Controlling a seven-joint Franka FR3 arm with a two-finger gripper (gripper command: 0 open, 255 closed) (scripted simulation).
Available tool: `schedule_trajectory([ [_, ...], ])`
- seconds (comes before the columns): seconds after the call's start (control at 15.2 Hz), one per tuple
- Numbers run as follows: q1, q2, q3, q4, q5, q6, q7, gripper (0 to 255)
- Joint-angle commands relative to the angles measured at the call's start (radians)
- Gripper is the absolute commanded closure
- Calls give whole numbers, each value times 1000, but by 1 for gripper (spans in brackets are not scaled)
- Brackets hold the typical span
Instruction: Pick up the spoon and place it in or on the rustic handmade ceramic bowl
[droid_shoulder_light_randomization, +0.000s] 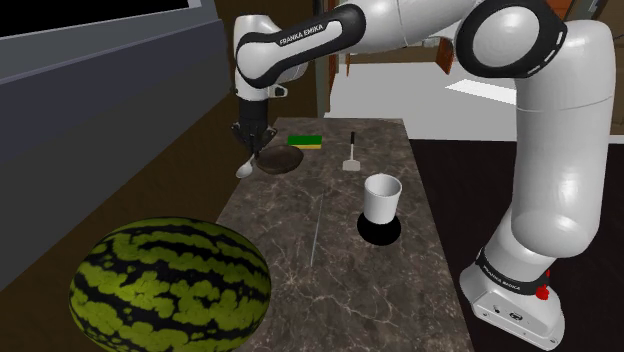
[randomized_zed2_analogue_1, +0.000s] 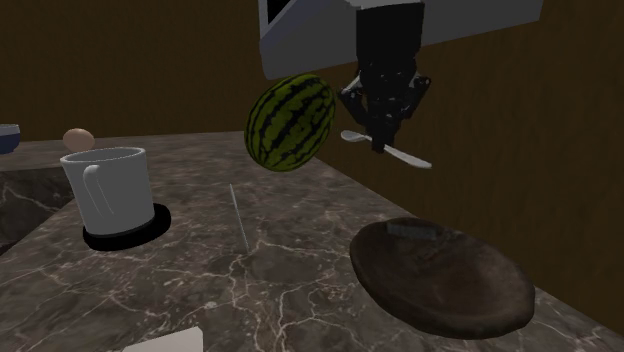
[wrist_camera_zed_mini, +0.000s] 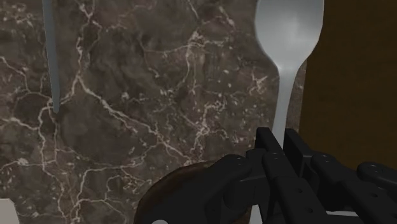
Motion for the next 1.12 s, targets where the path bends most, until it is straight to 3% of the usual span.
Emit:
schedule_trajectory([
  [0.0, -26, 15, -11, 28, 3, -20, -39, 255],
  [0.59, -138, 134, -64, 237, 3, -140, -207, 255],
  [1.06, -141, 145, -66, 159, 3, -53, -219, 255],
])
